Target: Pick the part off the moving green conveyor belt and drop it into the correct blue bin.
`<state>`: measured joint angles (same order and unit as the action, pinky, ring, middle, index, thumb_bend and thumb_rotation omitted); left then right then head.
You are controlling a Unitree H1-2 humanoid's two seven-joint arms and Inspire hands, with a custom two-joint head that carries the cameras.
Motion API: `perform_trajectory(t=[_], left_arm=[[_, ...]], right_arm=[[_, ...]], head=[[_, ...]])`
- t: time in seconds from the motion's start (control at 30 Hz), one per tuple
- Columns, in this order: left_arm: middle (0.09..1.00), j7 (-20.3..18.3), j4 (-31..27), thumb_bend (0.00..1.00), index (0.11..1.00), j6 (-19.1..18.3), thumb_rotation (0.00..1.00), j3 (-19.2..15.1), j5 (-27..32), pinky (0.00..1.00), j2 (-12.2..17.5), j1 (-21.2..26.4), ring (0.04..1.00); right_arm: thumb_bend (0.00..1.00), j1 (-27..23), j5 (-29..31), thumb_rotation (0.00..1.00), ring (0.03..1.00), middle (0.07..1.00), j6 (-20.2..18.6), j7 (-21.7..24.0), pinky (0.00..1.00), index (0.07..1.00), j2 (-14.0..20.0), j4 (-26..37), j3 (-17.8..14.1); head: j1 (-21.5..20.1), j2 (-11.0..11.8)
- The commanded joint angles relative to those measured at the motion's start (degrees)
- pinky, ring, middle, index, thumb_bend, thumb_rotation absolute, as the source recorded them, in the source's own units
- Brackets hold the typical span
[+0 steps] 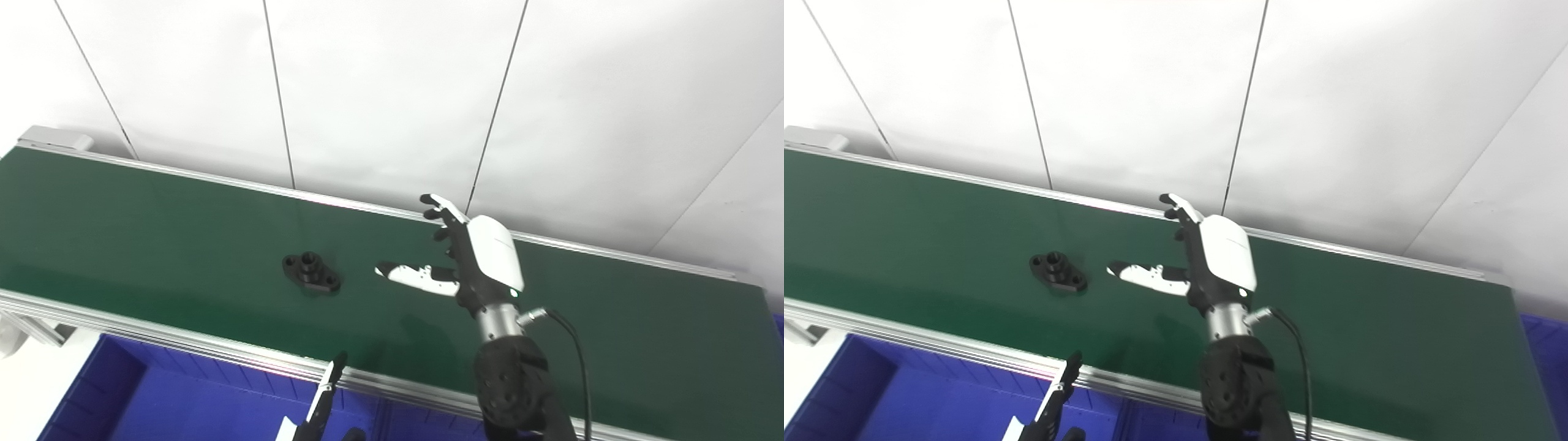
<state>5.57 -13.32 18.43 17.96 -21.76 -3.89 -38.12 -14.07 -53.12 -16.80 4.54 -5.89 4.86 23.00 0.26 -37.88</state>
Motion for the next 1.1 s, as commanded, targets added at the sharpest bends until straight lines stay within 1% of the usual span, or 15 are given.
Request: perform_trajectory(t=[0.0, 0.13, 0.17, 0.27, 0.3, 0.37, 0.4, 0.43, 0.47, 0.5, 0.6, 0.67, 0.8, 0.9, 1.07], left_arm=[[1.000, 1.03, -1.31, 0.45, 1.000, 3.97, 1.00, 1.86, -1.26, 1.00, -0.61, -0.28, 1.000], [1.000, 0.23, -2.57, 0.49, 1.000, 2.84, 1.00, 2.40, 0.18, 1.00, -0.59, -1.23, 1.000], [1.000, 0.23, -2.71, 0.49, 1.000, 2.86, 1.00, 2.55, 0.30, 1.00, -0.62, -1.49, 1.000], [1.000, 0.81, -2.51, 0.49, 1.000, 4.21, 1.00, 3.09, -1.16, 1.00, -0.67, -1.80, 1.000], [1.000, 1.08, -2.53, 0.52, 1.000, 4.43, 1.00, 3.24, -2.26, 1.00, -0.78, -1.91, 1.000], [1.000, 1.33, -2.72, 0.55, 1.000, 4.35, 1.00, 3.50, -3.42, 1.00, -1.04, -2.13, 1.000], [1.000, 1.40, -2.83, 0.55, 1.000, 4.22, 1.00, 3.62, -3.65, 1.00, -1.14, -2.21, 1.000], [1.000, 1.49, -3.01, 0.55, 1.000, 3.98, 1.00, 3.76, -3.73, 1.00, -1.29, -2.32, 1.000], [1.000, 1.57, -3.13, 0.54, 1.000, 3.82, 1.00, 3.85, -3.79, 1.00, -1.38, -2.39, 1.000], [1.000, 1.58, -3.25, 0.54, 1.000, 3.81, 1.00, 4.01, -3.38, 1.00, -1.48, -2.47, 1.000], [1.000, 1.64, -3.67, 0.53, 1.000, 3.52, 1.00, 4.31, -3.14, 1.00, -1.80, -2.85, 1.000], [1.000, 1.42, -4.01, 0.54, 1.000, 3.06, 1.00, 4.56, -2.85, 1.00, -1.90, -3.15, 1.000], [1.000, 1.42, -4.01, 0.55, 1.000, 2.92, 1.00, 4.83, -2.68, 1.00, -2.14, -3.51, 1.000], [1.000, 1.67, -3.81, 0.55, 1.000, 3.36, 1.00, 5.03, -3.00, 1.00, -2.26, -3.72, 1.000], [1.000, 1.91, -4.16, 0.53, 1.000, 3.53, 1.00, 5.43, -3.78, 1.00, -2.34, -4.61, 1.000]], right_arm=[[1.00, -3.56, -1.44, 0.76, 0.624, 0.743, -0.77, 0.73, 0.48, 0.849, -1.21, -0.63, 1.72], [1.00, -5.53, -4.01, 0.76, 0.555, 0.670, -2.23, 2.11, 0.42, 0.822, -1.59, -3.46, 4.70], [1.00, -5.86, -3.71, 0.74, 0.565, 0.680, -2.78, 2.83, 0.43, 0.818, -2.09, -4.06, 5.05], [1.00, -6.01, -0.42, 0.70, 0.597, 0.705, -3.77, 4.37, 0.46, 0.817, -3.83, -4.67, 4.60], [1.00, -6.10, 0.39, 0.67, 0.571, 0.683, -3.68, 4.05, 0.44, 0.809, -4.46, -5.21, 4.59], [1.00, -6.49, 0.62, 0.65, 0.554, 0.669, -3.64, 3.49, 0.43, 0.805, -5.08, -6.31, 5.09], [1.00, -6.71, 0.45, 0.62, 0.552, 0.671, -3.67, 3.33, 0.42, 0.806, -5.22, -6.79, 5.42], [1.00, -7.39, -0.79, 0.60, 0.552, 0.671, -3.96, 3.65, 0.42, 0.807, -5.08, -7.72, 6.43], [1.00, -7.89, -1.66, 0.58, 0.573, 0.698, -4.19, 3.87, 0.43, 0.814, -4.95, -8.37, 7.19], [1.00, -8.94, -4.41, 0.57, 0.579, 0.705, -3.62, 3.43, 0.43, 0.815, -4.00, -10.08, 9.34], [1.00, -11.42, -10.13, 0.48, 0.537, 0.659, -1.52, 2.39, 0.39, 0.812, -1.23, -14.55, 14.83], [1.00, -12.52, -11.29, 0.45, 0.539, 0.661, -0.91, 2.24, 0.39, 0.811, 0.02, -16.74, 16.98], [1.00, -13.60, -10.10, 0.42, 0.537, 0.661, -0.83, 2.46, 0.39, 0.801, 0.87, -19.25, 17.56], [0.99, -14.27, -9.89, 0.40, 0.575, 0.682, -0.68, 2.71, 0.43, 0.793, 1.38, -21.06, 17.88], [1.00, -15.96, -11.91, 0.44, 0.544, 0.680, 0.00, 1.12, 0.40, 0.781, 3.11, -24.75, 20.10]], head=[[0.20, -0.01], [0.12, -0.11], [0.12, 0.12], [0.91, 0.27], [1.33, 0.32], [1.53, 0.36], [1.53, 0.36], [1.46, 0.31], [1.46, 0.31], [1.32, 0.23], [1.43, 0.13], [1.66, 0.11], [2.09, 0.08], [2.37, 0.05], [2.70, -0.12]])
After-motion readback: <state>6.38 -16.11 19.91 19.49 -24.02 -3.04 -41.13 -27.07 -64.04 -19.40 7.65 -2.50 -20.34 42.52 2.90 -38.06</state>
